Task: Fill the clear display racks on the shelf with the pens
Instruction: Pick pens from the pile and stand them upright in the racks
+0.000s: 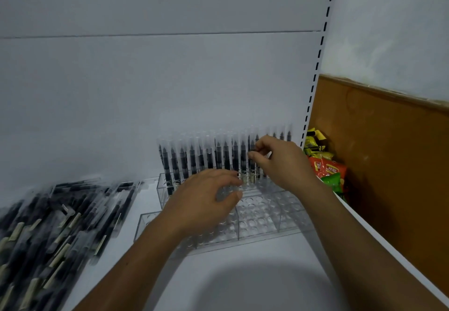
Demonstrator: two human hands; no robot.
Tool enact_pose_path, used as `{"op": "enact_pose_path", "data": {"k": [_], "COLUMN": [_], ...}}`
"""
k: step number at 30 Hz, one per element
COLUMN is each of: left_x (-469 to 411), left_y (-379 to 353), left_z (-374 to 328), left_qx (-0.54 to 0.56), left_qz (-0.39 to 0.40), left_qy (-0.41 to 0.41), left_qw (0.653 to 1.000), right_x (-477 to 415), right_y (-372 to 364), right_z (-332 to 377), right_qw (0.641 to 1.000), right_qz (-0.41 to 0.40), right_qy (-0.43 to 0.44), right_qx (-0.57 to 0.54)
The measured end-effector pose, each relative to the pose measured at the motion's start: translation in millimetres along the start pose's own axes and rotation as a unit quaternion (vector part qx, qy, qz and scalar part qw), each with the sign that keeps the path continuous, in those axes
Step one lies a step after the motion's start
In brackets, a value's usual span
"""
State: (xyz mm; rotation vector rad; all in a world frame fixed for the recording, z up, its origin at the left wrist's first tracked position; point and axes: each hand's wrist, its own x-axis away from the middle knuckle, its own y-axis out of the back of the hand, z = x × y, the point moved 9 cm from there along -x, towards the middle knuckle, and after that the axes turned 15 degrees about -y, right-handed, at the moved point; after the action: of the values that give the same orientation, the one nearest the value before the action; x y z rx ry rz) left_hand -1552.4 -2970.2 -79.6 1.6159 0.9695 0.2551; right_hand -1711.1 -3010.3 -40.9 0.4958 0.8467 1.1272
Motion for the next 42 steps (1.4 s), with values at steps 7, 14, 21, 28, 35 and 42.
{"op": "enact_pose_path", "data": {"k": [7,14,21,28,35,42], "left_x": [2,5,103,233,311,321], "left_y": [4,22,94,128,112,104], "left_z": [-7,-16,20,47,48,46], "left_qx": [-0.002,-0.006,0.013,-0.018,-0.056,-0.062], "left_qz": [0.001,0.008,-0.155,-0.247,-0.203,-0.2], "left_qy": [-0.002,-0.009,0.087,0.198,0.252,0.263], "left_qw": [1.0,1.0,0.984,0.948,0.945,0.942], "right_x": [3,14,59,174,223,234], "right_y": [4,21,21,-76,-137,-149], "right_z": [-1,7,58,162,194,198], "right_qw": [0.999,0.993,0.996,0.949,0.929,0.923], "right_qz": [0.026,0.026,0.068,0.259,0.257,0.259], "right_qy": [-0.033,-0.037,0.027,0.181,0.265,0.284], "right_qx": [0.024,0.113,0.05,-0.018,0.029,0.006]}}
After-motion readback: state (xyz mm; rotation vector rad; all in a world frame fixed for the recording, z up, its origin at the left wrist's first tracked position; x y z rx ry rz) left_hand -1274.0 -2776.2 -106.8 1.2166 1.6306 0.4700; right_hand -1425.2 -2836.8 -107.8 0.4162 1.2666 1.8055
